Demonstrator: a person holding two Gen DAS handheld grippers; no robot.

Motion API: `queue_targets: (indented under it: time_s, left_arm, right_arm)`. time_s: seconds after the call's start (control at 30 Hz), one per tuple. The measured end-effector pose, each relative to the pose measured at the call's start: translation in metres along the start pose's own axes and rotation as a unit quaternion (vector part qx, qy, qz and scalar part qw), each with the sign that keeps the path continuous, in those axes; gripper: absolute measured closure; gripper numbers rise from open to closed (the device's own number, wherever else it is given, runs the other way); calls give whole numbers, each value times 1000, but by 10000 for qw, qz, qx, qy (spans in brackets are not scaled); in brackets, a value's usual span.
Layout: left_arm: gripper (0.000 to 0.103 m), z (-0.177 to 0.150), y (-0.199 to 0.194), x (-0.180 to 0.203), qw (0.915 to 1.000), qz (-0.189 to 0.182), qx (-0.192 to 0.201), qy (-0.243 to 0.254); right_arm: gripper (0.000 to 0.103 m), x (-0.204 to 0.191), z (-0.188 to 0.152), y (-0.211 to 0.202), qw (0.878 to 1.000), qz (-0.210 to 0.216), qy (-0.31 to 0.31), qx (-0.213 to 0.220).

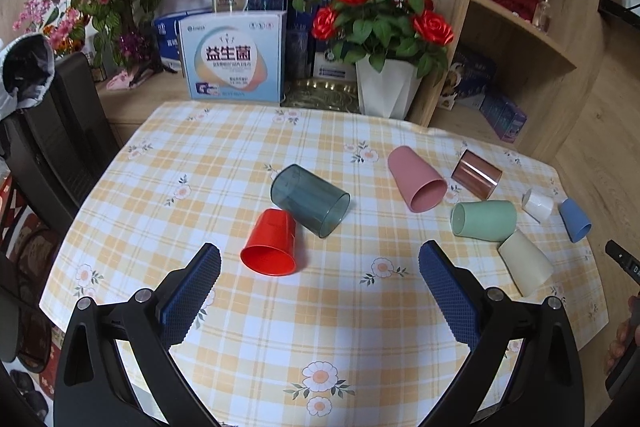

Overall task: Flip cup upside down
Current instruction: 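Move the left gripper toward the dark teal cup lying on its side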

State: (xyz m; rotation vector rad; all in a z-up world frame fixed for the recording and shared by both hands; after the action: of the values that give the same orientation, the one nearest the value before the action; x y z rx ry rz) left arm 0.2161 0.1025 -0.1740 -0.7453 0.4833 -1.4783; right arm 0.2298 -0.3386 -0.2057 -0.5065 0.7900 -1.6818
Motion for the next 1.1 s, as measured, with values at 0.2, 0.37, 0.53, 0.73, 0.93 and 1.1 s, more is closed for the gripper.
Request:
queue_targets:
  time_s: [0.2, 0.37, 0.53, 0.73, 0.93, 1.1]
  left_arm:
    - [8, 4, 26, -2, 9991, -52, -301, -287]
    - [21, 16, 60, -11, 9953, -107, -642, -716]
    - [35, 42, 113, -30, 9723, -698, -1266, -1838]
    - [38, 60, 170, -45, 9463, -754, -1834, -2554]
    - [37, 59, 192, -53, 9476, -239, -2054, -2436]
    - [33, 57, 213, -60, 9448, -65, -2231, -2398]
  right_arm:
    - [14, 6, -4, 15, 9999, -8, 39, -139]
    - [14, 8, -2, 26, 9998, -23, 52, -193]
    - [14, 7, -1, 37, 9996, -59, 19, -282]
    - [14, 4, 5, 44, 9995, -60, 20, -299]
    - [14, 5, 3, 53, 9992, -74, 44, -387]
    - [14, 6, -1, 60, 9987, -99, 82, -499]
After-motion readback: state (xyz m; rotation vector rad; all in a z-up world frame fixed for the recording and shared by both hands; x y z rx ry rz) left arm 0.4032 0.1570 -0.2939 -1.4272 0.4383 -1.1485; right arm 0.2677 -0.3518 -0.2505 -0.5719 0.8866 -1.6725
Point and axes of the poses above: each gripper's, at about its wrist camera, not at the fingertips, and y roughly the way its jaws point, x to its right, z to its top, the point moved 5 cm from there along y, roughly the way its jaws point, and after that the axes turned 5 degrees about -z, right-handed, at the moved point
